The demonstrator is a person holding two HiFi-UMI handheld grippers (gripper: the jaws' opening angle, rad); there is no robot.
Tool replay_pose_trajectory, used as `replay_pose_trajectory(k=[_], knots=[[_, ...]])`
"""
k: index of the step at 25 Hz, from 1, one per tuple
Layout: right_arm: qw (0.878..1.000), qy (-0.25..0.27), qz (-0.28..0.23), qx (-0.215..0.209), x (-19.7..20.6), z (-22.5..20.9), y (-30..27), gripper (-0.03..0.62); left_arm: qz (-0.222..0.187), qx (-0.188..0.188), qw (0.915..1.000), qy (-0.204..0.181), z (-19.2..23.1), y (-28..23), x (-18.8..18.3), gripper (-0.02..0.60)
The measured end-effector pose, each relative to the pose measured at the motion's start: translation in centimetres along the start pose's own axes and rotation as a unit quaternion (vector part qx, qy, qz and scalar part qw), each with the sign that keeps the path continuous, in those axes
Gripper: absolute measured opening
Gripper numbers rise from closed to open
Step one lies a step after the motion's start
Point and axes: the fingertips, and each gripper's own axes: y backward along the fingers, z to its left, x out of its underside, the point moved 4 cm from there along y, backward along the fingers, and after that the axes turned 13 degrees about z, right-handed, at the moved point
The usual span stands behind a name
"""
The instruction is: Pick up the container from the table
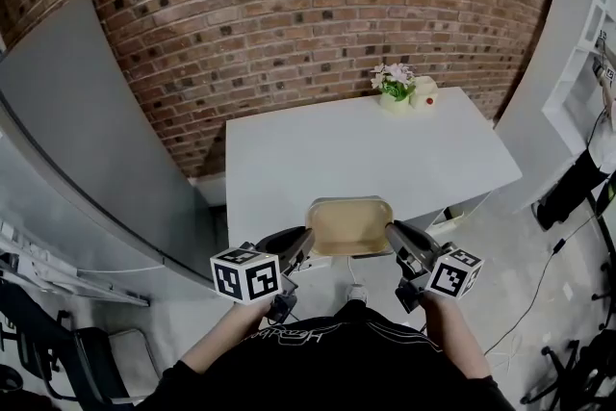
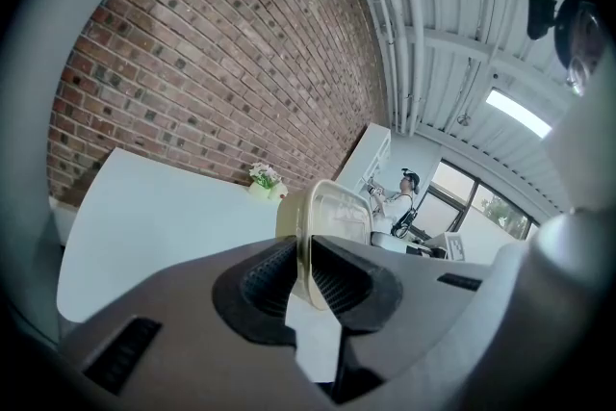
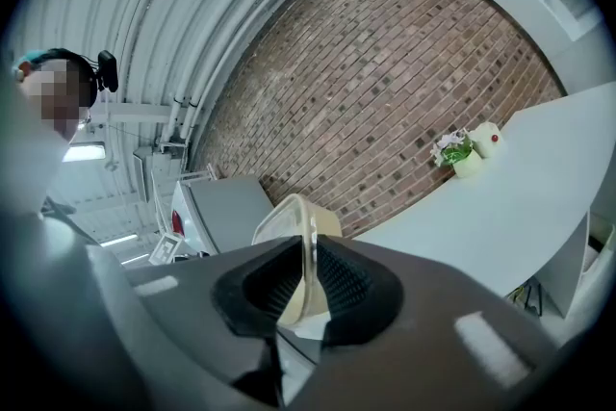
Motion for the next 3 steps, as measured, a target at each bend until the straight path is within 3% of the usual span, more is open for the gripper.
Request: replay_pose_trajectory(k=[3], knots=[[1.000, -0.004, -0.003, 0.001, -0.12, -0.03, 0.14, 0.051, 0.002, 0.002, 1.0000, 0.001, -0.08, -0.25, -0.04, 0.051]])
